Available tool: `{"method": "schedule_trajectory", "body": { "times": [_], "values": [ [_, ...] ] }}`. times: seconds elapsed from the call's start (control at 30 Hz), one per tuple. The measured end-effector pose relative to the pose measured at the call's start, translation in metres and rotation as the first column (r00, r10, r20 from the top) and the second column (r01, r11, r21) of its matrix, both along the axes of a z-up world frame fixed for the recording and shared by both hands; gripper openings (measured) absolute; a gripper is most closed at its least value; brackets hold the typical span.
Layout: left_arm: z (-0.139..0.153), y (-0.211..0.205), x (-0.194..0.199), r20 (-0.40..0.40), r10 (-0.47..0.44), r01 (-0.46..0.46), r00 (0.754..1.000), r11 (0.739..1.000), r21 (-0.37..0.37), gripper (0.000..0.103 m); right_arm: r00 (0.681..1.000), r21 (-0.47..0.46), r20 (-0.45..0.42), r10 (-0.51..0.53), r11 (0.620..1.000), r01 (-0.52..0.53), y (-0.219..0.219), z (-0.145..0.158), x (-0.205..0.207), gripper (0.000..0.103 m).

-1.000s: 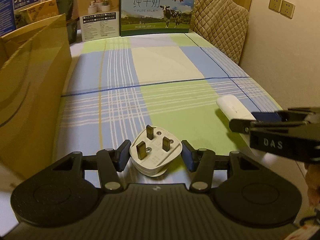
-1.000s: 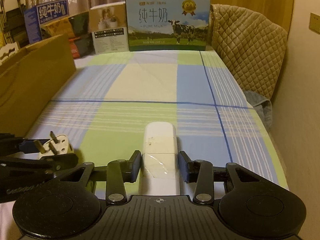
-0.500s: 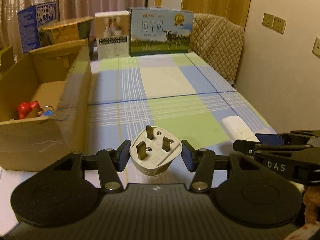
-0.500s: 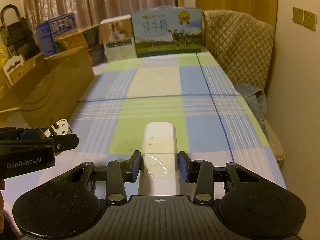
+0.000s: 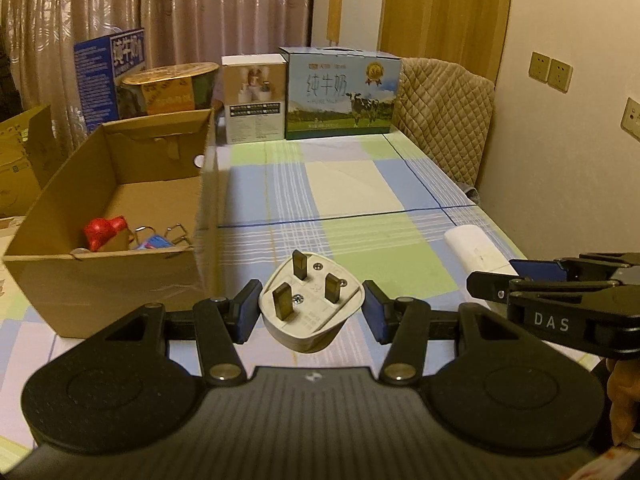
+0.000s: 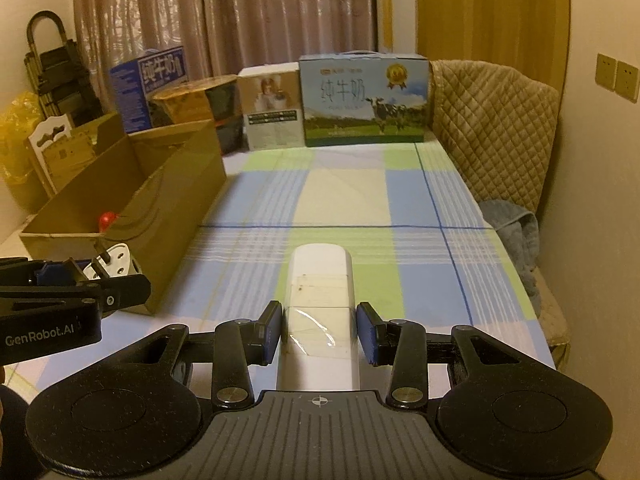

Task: Organize rigid objects
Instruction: 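Carry the white plug and white remote to the cardboard box with both tools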

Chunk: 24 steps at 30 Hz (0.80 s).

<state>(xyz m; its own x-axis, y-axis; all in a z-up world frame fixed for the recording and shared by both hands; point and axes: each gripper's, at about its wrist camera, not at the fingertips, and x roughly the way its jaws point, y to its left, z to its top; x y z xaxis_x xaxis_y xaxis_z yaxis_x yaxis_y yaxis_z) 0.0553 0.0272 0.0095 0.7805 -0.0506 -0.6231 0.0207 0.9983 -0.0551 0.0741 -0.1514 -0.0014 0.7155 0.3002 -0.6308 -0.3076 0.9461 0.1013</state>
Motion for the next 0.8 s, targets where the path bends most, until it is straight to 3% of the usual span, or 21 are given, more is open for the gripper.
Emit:
{"method": "schedule_trajectory", "body": {
  "times": [0.8],
  "values": [
    [0.035, 0.054, -0.032, 0.032, 0.083, -0.083, 0.996, 0.997, 0.005, 0.049, 0.991, 0.006, 0.029, 0.131, 0.991, -0.131, 0.063, 0.025, -0.014, 0.037]
  ]
}}
